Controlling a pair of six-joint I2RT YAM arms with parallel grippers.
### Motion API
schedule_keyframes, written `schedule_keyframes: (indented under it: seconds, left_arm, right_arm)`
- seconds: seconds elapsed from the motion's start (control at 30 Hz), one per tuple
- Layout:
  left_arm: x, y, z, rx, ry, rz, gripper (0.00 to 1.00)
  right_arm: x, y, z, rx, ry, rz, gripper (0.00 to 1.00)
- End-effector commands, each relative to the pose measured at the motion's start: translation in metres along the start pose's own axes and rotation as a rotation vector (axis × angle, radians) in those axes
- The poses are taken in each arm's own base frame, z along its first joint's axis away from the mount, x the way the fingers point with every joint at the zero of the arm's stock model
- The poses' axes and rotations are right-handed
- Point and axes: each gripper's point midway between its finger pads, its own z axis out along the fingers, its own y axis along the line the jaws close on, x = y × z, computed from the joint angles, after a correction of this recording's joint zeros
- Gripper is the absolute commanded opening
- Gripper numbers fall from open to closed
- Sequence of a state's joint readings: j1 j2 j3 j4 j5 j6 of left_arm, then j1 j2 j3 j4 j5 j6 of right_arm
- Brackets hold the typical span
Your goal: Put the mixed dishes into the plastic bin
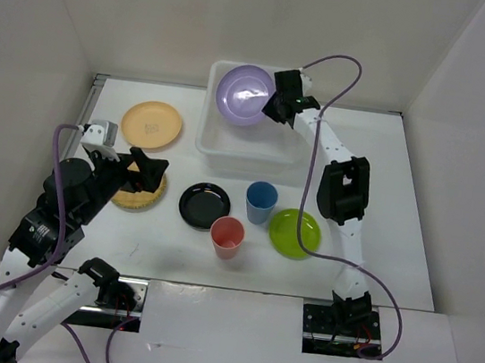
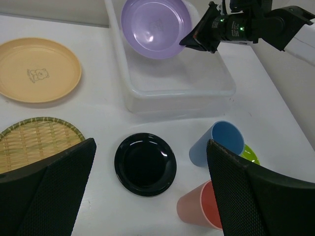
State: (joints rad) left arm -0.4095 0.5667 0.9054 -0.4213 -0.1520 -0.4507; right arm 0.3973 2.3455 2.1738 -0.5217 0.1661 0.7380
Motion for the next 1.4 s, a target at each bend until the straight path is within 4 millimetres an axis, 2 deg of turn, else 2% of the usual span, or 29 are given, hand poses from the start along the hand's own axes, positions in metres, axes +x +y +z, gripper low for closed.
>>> schedule_keyframes:
  seconds: [0.0, 0.03, 0.17, 0.23, 0.27, 0.3, 0.33, 0.37, 0.4, 0.47, 0.5, 0.53, 0.57, 0.6, 0.7, 0.73, 0.8, 0.83, 0.93, 1.03, 1.07, 1.13, 1.17, 1.23, 1.33, 1.37]
  left_arm:
    - [-0.024, -0.009, -0.009, 0.03, -0.068, -0.013, 0.99]
    - [-0.024, -0.009, -0.009, 0.03, -0.068, -0.013, 0.99]
    - [-0.032, -0.009, -0.016, 0.032, -0.098, -0.007, 0.99]
    - [-0.025, -0.007, -0.01, 0.02, -0.067, -0.003, 0.99]
    - [-0.024, -0.009, -0.01, 0.03, -0.063, -0.003, 0.99]
    - [-0.024, -0.009, -0.01, 0.03, -0.063, -0.003, 0.99]
    - [-0.024, -0.01, -0.01, 0.038, -0.06, -0.003, 0.99]
    - [-0.024, -0.01, -0.01, 0.039, -0.06, -0.003, 0.99]
    - [-0.024, -0.01, -0.01, 0.039, -0.06, -0.003, 0.99]
    - [-0.024, -0.01, -0.01, 0.039, -0.06, -0.003, 0.99]
    - [-0.024, -0.009, -0.01, 0.03, -0.063, -0.003, 0.99]
    - [-0.024, -0.009, -0.01, 0.03, -0.063, -0.003, 0.99]
    - [-0.024, -0.008, -0.01, 0.03, -0.063, 0.006, 0.99]
    - [-0.028, -0.009, -0.011, 0.033, -0.072, 0.005, 0.99]
    - [-0.026, -0.009, -0.011, 0.03, -0.063, 0.006, 0.99]
    - [-0.026, -0.009, -0.011, 0.03, -0.063, 0.006, 0.99]
    - [-0.026, -0.009, -0.011, 0.03, -0.063, 0.006, 0.99]
    - [-0.026, -0.009, -0.011, 0.03, -0.063, 0.006, 0.99]
    - [-0.024, -0.008, -0.009, 0.026, -0.055, 0.016, 0.99]
    - [-0.024, -0.008, -0.009, 0.026, -0.055, 0.016, 0.99]
    - [-0.024, -0.008, -0.009, 0.026, -0.055, 0.016, 0.99]
    - [-0.025, -0.006, -0.009, 0.018, -0.058, 0.016, 0.99]
    - [-0.025, -0.006, -0.009, 0.017, -0.058, 0.016, 0.99]
    - [-0.026, -0.004, -0.009, 0.006, -0.062, 0.016, 0.99]
    - [-0.025, 0.0, -0.006, -0.017, -0.061, 0.016, 0.99]
    - [-0.024, 0.002, -0.003, -0.034, -0.055, 0.018, 0.99]
  right_arm:
    - [-0.006, 0.004, 0.001, 0.041, -0.03, -0.026, 0.0]
    - [-0.001, 0.005, 0.0, 0.052, -0.023, -0.044, 0.0]
    - [-0.001, -0.001, 0.013, 0.08, -0.044, -0.046, 0.0]
    - [0.005, -0.008, 0.018, 0.112, -0.027, -0.065, 0.0]
    - [-0.001, -0.002, 0.017, 0.101, -0.038, -0.061, 0.0]
    - [0.012, -0.013, 0.028, 0.134, -0.003, -0.073, 0.0]
    - [0.005, -0.007, 0.027, 0.121, -0.017, -0.068, 0.0]
    - [0.007, -0.008, 0.029, 0.127, -0.01, -0.079, 0.0]
    - [0.018, -0.016, 0.041, 0.149, 0.013, -0.087, 0.0]
    - [0.008, -0.01, 0.036, 0.149, -0.002, -0.085, 0.0]
    - [0.027, -0.024, 0.055, 0.183, 0.033, -0.097, 0.0]
    - [0.004, -0.006, 0.034, 0.14, -0.013, -0.081, 0.0]
    - [0.016, -0.015, 0.048, 0.151, 0.001, -0.096, 0.0]
    - [0.021, -0.017, 0.051, 0.158, 0.021, -0.1, 0.0]
    - [0.024, -0.019, 0.047, 0.162, 0.031, -0.087, 0.04]
    - [0.028, -0.023, 0.052, 0.174, 0.043, -0.091, 0.14]
    - [0.026, -0.024, 0.052, 0.175, 0.023, -0.1, 0.17]
    - [0.026, -0.027, 0.051, 0.192, 0.028, -0.104, 0.24]
    - [0.027, -0.028, 0.051, 0.193, 0.029, -0.105, 0.31]
    - [0.027, -0.028, 0.051, 0.193, 0.029, -0.105, 0.45]
    - [0.027, -0.028, 0.051, 0.193, 0.029, -0.105, 0.54]
    - [0.027, -0.028, 0.051, 0.193, 0.029, -0.105, 0.64]
    - [0.023, -0.025, 0.047, 0.187, 0.023, -0.111, 0.73]
    - [0.01, -0.015, 0.037, 0.162, -0.003, -0.116, 0.77]
    - [-0.022, 0.008, 0.01, 0.1, -0.07, -0.134, 0.81]
    - [-0.041, 0.021, -0.012, 0.067, -0.106, -0.131, 0.81]
